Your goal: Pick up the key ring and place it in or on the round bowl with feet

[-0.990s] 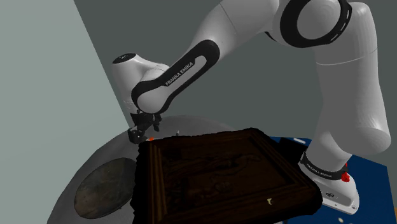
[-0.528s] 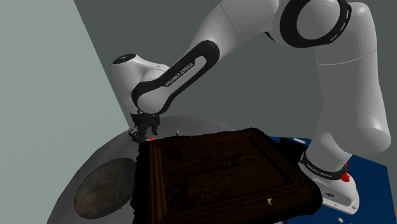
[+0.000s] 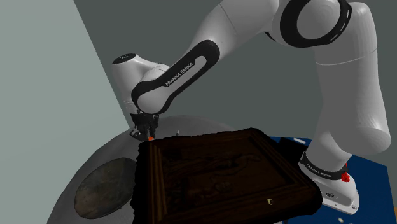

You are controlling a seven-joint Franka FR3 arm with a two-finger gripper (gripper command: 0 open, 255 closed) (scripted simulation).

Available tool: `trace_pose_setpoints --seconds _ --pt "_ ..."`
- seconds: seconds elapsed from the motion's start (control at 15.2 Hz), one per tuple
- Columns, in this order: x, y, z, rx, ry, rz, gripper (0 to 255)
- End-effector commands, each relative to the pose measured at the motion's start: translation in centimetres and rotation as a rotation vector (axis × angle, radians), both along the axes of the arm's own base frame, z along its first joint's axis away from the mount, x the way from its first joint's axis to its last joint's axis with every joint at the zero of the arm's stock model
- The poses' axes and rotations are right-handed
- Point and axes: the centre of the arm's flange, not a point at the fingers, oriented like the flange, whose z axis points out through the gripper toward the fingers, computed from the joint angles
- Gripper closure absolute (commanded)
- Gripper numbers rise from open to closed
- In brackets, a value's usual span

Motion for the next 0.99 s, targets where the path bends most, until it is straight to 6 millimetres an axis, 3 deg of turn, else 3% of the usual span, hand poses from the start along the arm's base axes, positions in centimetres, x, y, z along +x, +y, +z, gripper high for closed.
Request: trace_pose_setpoints --seconds 0.0,0.92 --pt "0.0 0.0 -0.1 -0.001 0.002 0.000 255" --pt "0.0 0.0 7.3 -0.001 0.002 0.000 255"
